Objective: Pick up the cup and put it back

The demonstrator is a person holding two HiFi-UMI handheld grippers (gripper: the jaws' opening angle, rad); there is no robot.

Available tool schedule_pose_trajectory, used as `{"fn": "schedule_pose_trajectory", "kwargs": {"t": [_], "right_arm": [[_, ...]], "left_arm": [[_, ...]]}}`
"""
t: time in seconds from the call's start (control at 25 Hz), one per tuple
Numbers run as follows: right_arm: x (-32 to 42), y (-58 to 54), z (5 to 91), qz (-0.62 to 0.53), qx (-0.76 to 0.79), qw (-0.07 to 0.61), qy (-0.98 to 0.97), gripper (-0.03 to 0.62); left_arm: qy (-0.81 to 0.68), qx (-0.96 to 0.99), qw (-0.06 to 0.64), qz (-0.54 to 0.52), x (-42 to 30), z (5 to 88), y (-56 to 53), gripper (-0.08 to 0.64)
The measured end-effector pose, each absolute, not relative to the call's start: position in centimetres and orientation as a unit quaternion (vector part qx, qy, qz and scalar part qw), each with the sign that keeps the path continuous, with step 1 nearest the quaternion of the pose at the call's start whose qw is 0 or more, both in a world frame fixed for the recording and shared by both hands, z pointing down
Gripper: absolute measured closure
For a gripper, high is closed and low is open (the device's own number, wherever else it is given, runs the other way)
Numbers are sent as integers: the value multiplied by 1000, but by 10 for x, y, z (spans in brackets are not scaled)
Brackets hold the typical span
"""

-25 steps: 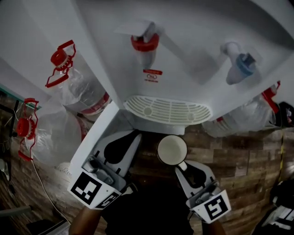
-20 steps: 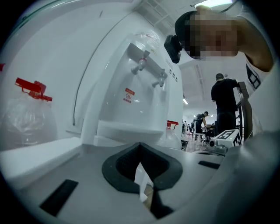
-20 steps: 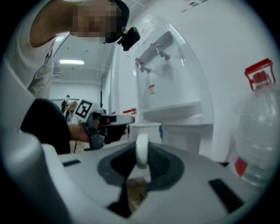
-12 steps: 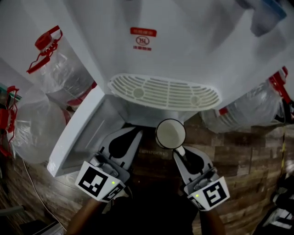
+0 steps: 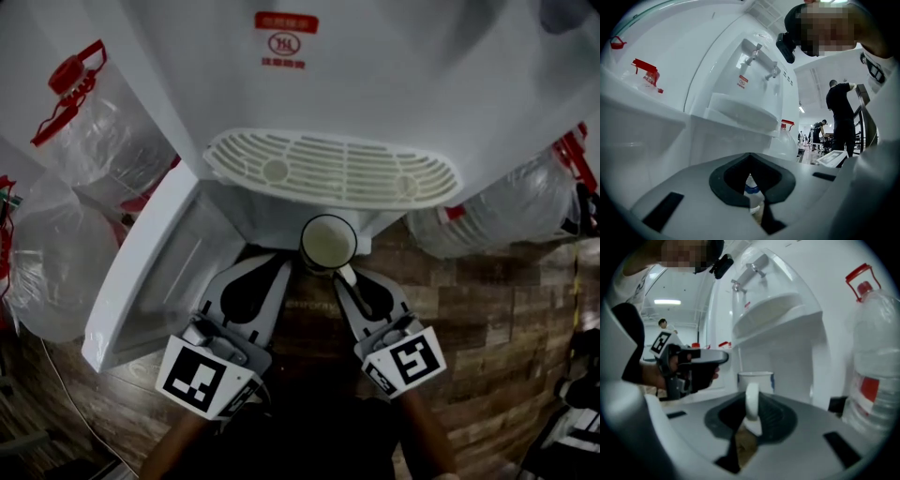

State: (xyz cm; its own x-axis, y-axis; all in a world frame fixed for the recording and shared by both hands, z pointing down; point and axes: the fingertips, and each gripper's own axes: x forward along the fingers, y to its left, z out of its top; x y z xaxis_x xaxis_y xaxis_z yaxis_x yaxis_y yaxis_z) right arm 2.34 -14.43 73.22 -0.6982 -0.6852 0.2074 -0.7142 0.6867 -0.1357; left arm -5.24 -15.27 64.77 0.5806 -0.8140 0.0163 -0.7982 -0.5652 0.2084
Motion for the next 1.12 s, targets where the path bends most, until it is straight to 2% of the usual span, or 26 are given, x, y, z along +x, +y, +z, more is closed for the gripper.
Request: {"fn": "schedule_pose_trajectory", "kwargs": {"t": [1.12], "right_arm": [[16,-219,825,123,432,95,-888,517]], "left_arm": [[-442,884,152,-27,-41,681,-151,554]]}}
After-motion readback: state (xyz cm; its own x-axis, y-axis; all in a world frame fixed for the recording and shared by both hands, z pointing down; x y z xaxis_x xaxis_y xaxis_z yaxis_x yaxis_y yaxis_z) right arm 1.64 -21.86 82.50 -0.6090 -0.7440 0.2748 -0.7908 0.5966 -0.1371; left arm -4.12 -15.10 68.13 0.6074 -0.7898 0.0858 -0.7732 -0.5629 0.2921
